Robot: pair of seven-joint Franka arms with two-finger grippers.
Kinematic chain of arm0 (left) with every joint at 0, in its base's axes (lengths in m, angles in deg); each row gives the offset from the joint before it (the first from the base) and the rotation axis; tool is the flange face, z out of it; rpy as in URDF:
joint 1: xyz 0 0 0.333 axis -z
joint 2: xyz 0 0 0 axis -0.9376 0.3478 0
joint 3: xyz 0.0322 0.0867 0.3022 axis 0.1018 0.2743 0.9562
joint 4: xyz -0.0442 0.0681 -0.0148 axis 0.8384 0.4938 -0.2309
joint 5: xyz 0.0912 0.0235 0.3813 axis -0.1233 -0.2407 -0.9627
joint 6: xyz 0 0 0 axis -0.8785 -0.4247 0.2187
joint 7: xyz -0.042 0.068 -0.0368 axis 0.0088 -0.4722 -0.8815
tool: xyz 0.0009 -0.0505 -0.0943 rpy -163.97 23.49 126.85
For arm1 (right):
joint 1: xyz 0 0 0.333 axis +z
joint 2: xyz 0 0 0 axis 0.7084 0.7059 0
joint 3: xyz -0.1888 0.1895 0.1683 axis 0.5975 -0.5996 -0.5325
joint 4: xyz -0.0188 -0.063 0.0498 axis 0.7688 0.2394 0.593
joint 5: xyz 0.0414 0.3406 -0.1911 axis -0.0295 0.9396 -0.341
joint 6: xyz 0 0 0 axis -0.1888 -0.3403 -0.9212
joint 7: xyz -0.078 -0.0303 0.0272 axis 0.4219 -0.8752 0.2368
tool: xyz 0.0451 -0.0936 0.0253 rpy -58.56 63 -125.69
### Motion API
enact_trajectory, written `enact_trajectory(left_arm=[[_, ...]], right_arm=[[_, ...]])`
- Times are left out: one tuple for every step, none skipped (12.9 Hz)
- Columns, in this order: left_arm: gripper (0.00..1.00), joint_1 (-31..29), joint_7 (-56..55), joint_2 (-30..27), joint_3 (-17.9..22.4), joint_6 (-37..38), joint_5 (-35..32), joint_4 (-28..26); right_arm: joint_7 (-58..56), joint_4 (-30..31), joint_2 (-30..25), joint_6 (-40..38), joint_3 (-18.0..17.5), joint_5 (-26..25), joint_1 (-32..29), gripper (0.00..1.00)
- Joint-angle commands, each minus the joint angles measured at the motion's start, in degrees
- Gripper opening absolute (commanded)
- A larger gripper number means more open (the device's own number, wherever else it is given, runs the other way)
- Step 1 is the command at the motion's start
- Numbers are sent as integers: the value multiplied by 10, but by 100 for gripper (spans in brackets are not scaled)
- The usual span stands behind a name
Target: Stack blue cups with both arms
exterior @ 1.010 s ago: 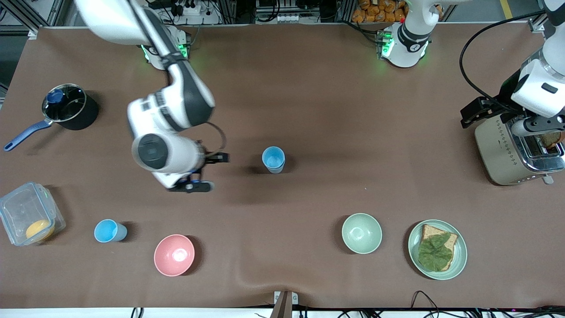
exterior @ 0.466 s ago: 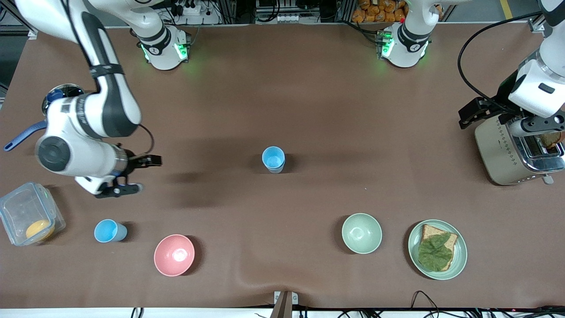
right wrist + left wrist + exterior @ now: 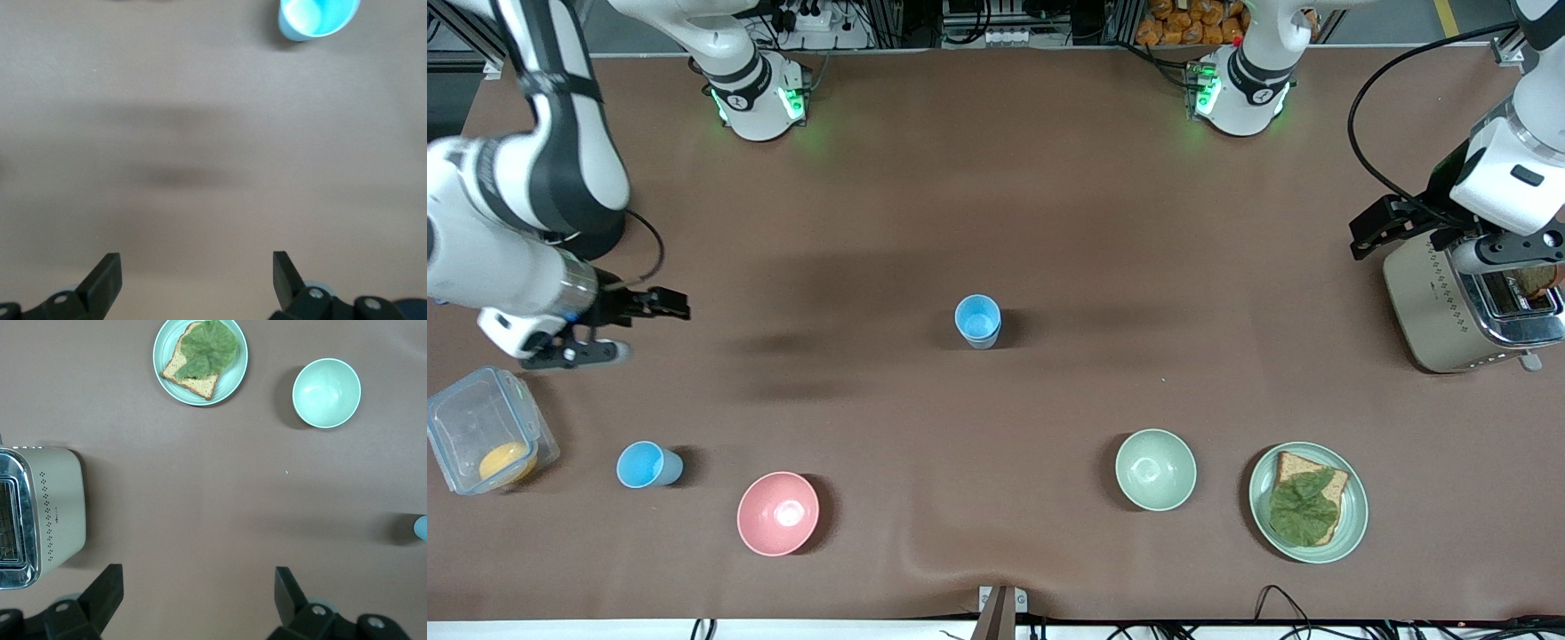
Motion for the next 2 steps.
enact_trajectory(left_arm=[[100, 1, 14, -2, 2, 4, 9, 4], [100, 0, 14, -2, 2, 7, 9, 4]], right_arm=[[4, -29, -32, -54, -8, -11, -24, 100], [7, -45, -44, -75, -2, -11, -25, 100]])
